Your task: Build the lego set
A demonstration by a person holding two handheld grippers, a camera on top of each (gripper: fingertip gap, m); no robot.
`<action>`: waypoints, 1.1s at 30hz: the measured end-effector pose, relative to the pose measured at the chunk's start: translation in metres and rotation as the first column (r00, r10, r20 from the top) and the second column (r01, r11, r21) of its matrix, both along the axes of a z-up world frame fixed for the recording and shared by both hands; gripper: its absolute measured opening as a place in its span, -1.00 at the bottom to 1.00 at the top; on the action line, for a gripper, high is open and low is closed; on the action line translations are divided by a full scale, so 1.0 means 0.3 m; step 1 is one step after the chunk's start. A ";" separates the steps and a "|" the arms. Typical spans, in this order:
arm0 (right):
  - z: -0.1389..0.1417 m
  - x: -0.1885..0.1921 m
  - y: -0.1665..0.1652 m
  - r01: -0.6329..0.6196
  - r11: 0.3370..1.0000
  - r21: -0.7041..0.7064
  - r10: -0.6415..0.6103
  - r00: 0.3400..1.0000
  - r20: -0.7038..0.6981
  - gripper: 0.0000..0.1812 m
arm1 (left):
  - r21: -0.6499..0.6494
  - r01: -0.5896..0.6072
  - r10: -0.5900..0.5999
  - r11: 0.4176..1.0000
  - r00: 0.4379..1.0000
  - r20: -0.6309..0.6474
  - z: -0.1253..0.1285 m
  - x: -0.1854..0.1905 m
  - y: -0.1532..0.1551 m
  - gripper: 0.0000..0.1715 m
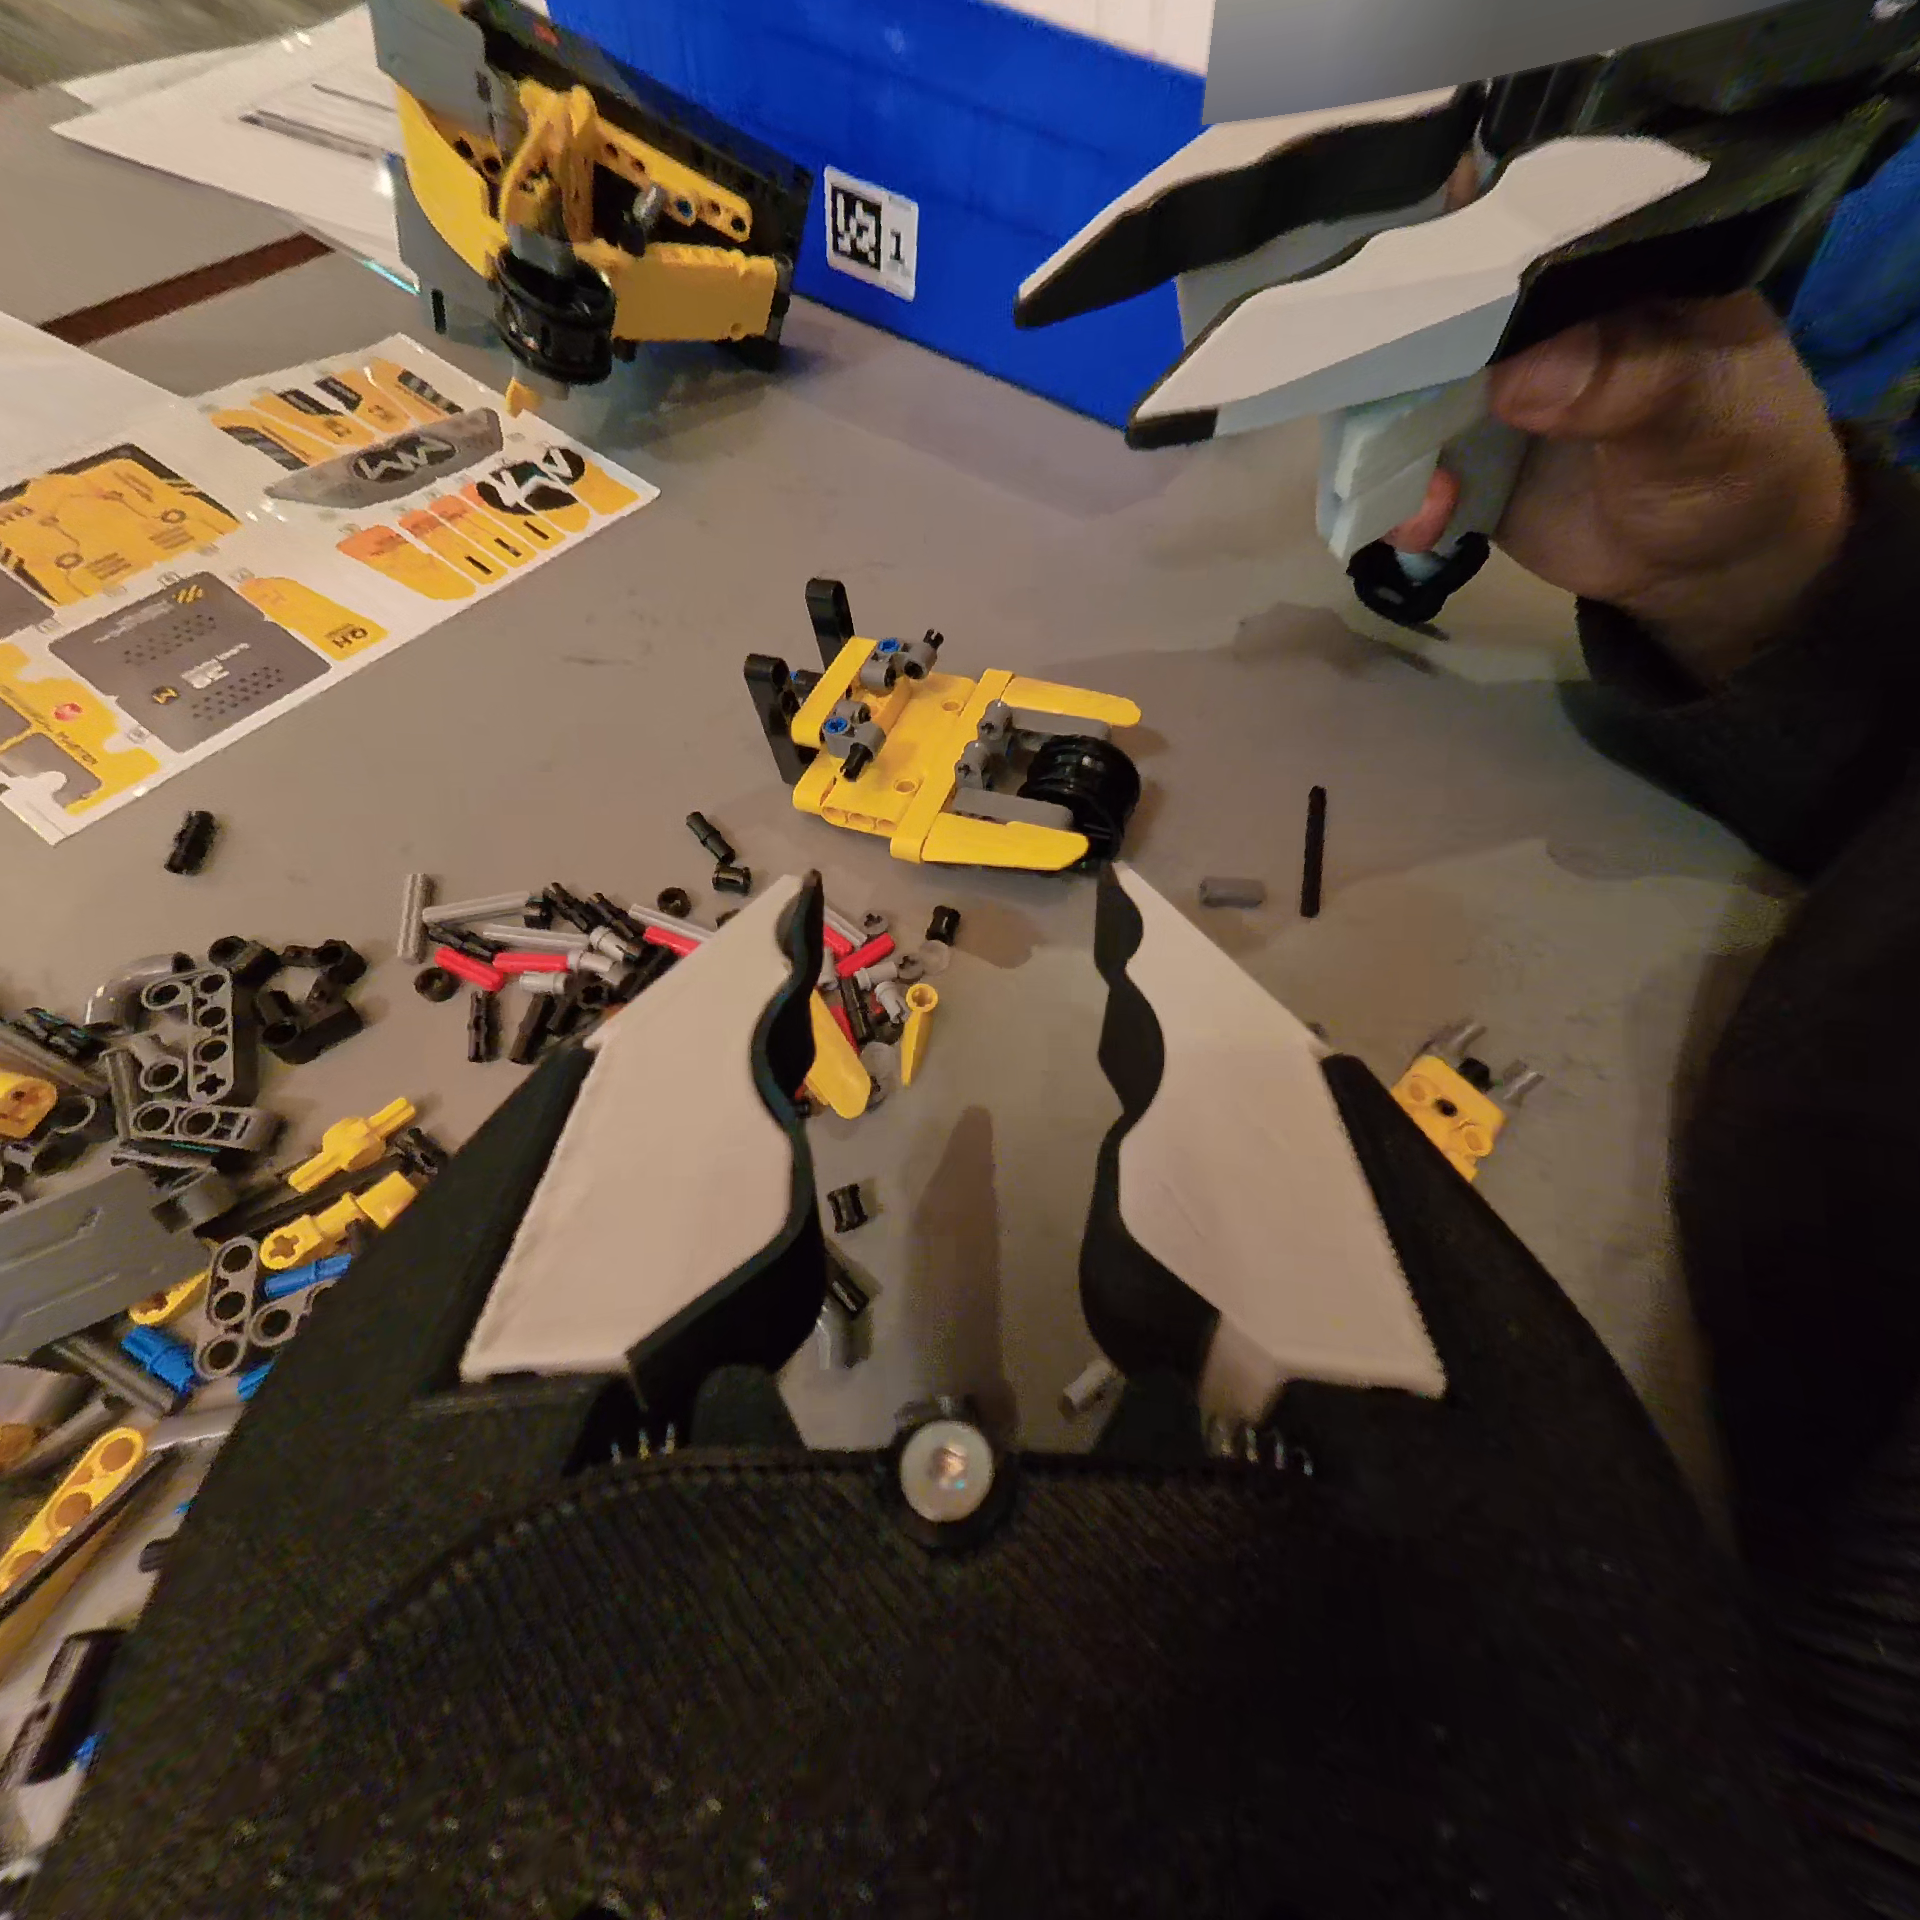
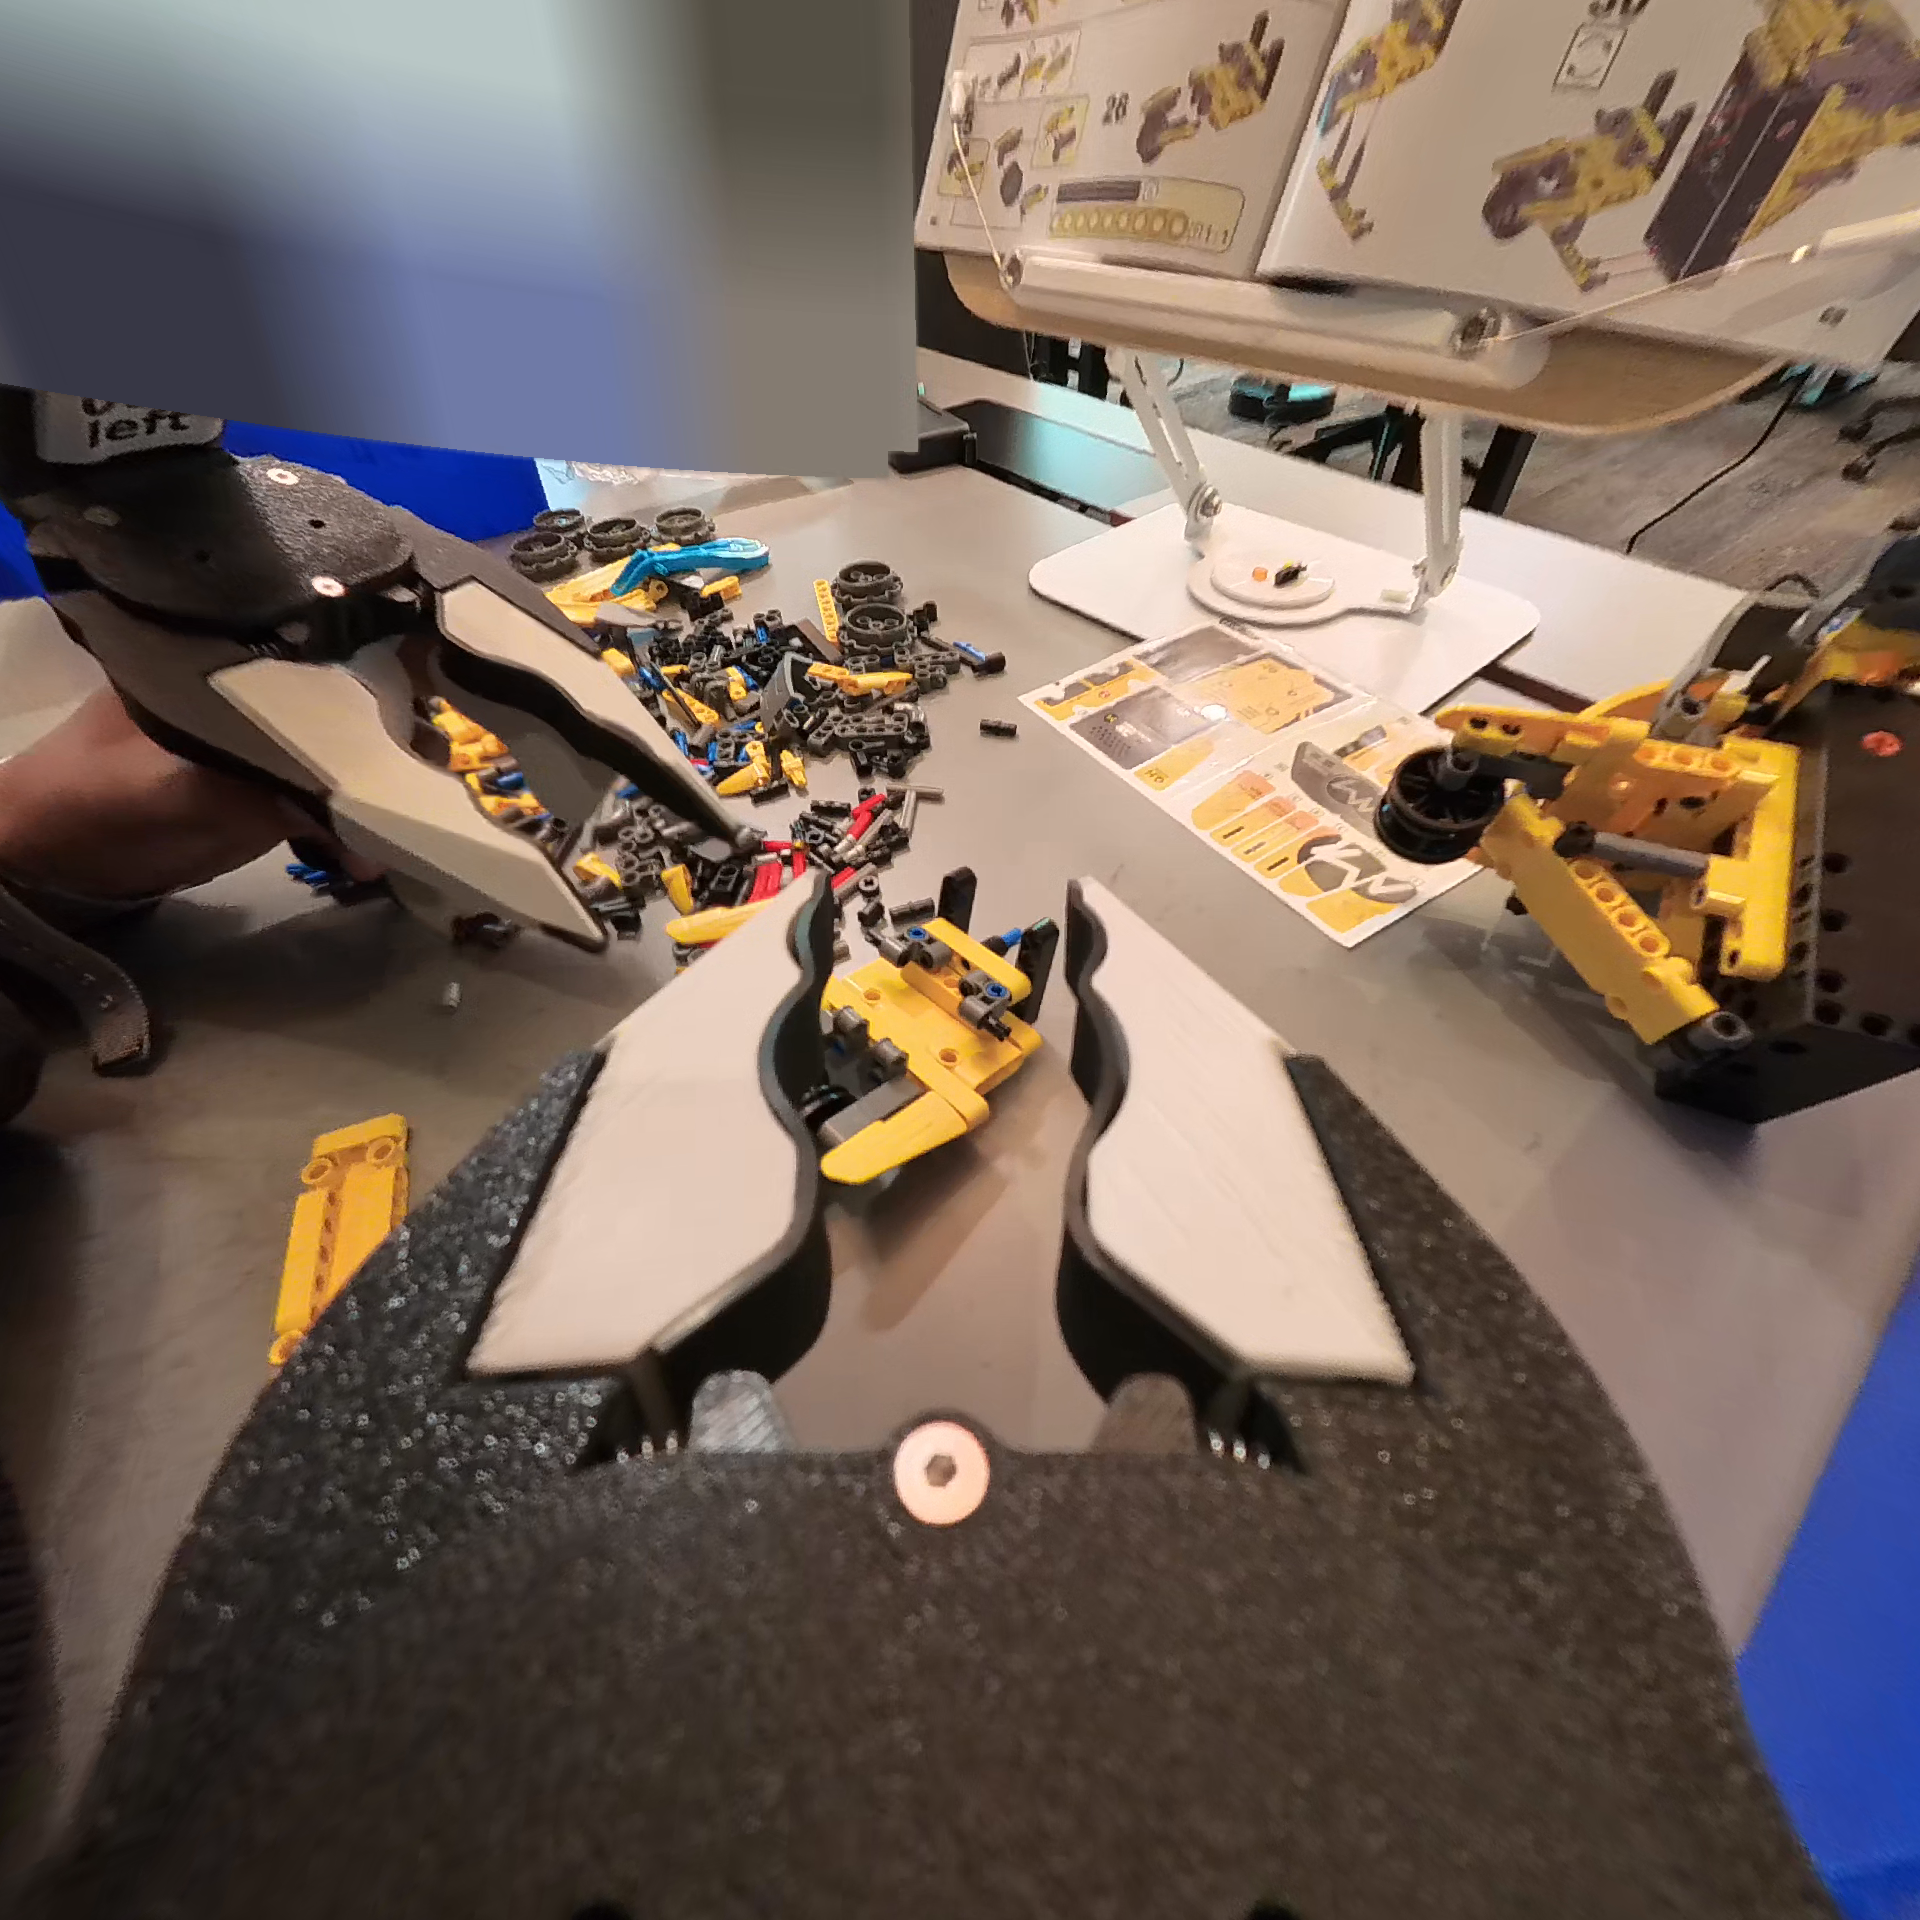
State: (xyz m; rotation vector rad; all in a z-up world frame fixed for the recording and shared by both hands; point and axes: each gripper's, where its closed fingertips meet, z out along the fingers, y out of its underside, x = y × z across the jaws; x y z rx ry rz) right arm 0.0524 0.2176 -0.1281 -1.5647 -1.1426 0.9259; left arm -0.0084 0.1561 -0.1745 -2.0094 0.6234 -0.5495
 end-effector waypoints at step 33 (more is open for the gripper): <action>0.130 0.024 -0.051 0.031 0.981 0.192 -0.020 0.998 -0.060 -0.52 | 0.255 -0.291 0.308 0.922 0.951 -0.030 0.146 -0.300 -0.034 -1.00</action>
